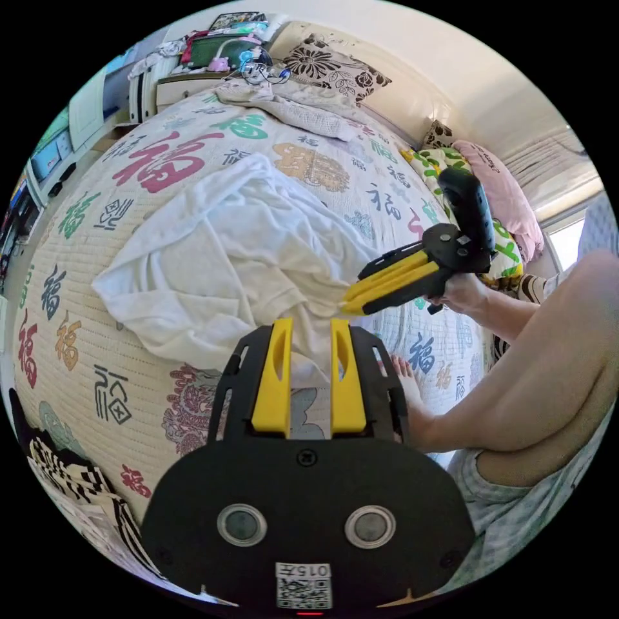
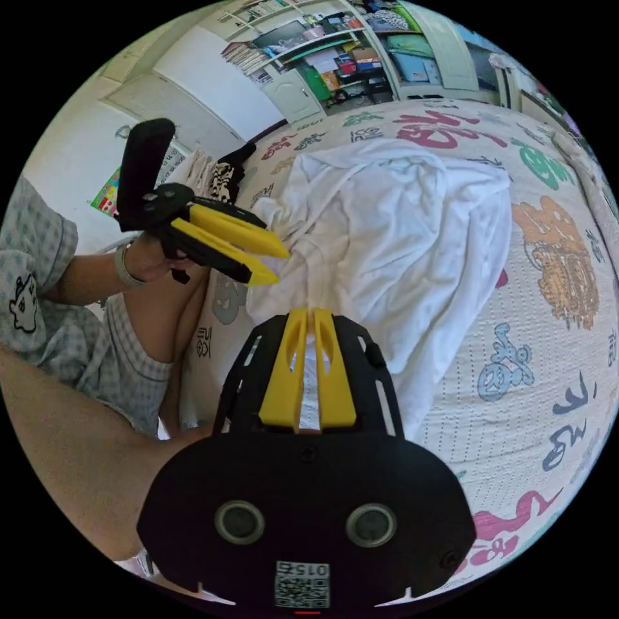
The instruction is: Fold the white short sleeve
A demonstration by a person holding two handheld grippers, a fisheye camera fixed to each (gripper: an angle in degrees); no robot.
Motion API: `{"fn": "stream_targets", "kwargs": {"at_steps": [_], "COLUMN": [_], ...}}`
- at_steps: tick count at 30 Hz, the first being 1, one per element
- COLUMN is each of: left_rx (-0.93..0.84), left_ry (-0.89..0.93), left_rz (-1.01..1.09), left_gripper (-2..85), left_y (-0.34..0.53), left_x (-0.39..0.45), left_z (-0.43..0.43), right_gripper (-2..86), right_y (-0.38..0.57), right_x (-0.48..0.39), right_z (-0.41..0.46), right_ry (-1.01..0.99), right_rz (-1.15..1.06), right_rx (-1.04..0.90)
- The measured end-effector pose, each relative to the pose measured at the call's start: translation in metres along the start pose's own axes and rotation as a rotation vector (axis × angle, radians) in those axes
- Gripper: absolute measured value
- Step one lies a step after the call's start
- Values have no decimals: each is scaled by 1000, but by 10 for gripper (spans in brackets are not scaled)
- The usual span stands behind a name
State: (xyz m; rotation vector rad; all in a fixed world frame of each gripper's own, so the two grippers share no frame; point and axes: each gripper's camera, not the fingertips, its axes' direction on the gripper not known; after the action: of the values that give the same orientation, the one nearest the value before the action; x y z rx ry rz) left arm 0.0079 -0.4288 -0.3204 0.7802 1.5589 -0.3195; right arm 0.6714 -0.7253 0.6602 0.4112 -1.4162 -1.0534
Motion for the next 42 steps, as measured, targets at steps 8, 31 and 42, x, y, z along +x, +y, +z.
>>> {"fn": "stream_targets", "kwargs": {"at_steps": [8,31,42], "left_rx": [165,276,183], "left_ry": [13,21,57], "left_rz": [4,135,329], "left_gripper": [104,93,27], "left_y": [5,-16,-74], "left_x": [19,55,84], "left_z": [-9,-23,-15], "right_gripper": [4,61,33], "right_y": [74,53,136], "right_x": [-4,-71,-157], "right_z": [-136,-71,21], "right_ry": [124,164,427], "right_rz": [237,35,289], "right_rx": [521,305,179]}}
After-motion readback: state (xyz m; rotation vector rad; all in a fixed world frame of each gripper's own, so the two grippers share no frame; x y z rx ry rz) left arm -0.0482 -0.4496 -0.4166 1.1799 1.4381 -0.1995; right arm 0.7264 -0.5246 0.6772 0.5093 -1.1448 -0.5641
